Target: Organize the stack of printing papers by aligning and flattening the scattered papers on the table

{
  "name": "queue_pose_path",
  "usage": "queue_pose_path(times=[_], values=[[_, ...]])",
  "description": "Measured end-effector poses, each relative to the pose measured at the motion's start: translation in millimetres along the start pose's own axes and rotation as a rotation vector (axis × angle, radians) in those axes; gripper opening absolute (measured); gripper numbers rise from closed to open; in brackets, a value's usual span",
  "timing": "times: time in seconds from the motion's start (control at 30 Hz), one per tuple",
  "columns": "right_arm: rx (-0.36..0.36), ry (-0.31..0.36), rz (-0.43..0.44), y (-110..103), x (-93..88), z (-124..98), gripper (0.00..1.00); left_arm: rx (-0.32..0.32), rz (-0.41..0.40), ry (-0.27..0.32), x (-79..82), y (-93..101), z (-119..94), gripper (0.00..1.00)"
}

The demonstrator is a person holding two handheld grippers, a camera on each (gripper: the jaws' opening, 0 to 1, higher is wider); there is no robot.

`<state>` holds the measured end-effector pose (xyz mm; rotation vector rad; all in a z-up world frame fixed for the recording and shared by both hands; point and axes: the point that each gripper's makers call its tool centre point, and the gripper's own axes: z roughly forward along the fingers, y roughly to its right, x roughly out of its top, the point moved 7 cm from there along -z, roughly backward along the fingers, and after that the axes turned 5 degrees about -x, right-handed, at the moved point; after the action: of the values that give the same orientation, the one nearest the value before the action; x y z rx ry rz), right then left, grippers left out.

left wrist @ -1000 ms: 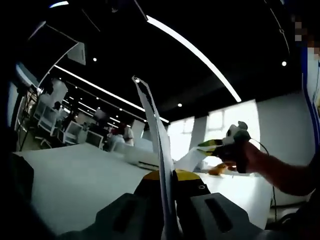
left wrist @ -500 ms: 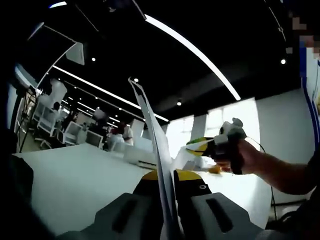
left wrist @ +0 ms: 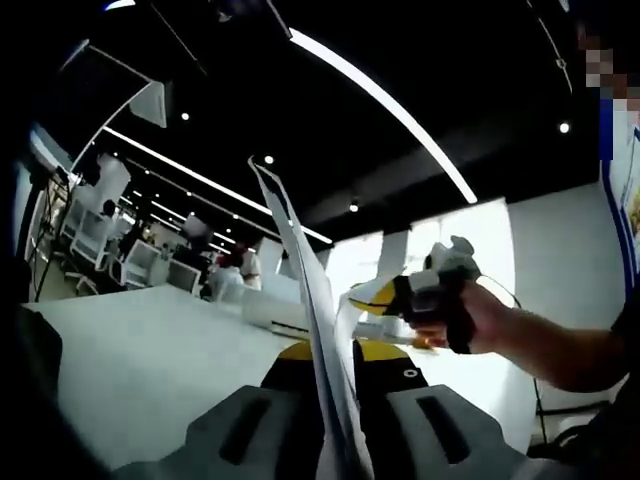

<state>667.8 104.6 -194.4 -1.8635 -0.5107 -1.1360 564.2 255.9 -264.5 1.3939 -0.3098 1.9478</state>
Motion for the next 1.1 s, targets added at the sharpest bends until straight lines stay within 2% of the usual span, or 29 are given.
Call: queue_pose_path(times=[0.73, 1.1], values=[[0.041, -0.010, -0.019, -23, -3.3, 20, 0.00, -0.002, 0.011, -0.016, -1.6, 0.8, 2, 0.12], [0.094, -0.009, -0.015, -45, -11.0, 28, 0.00, -0.004, 0.017, -0.019, -2.3, 1.2, 3, 0.12]])
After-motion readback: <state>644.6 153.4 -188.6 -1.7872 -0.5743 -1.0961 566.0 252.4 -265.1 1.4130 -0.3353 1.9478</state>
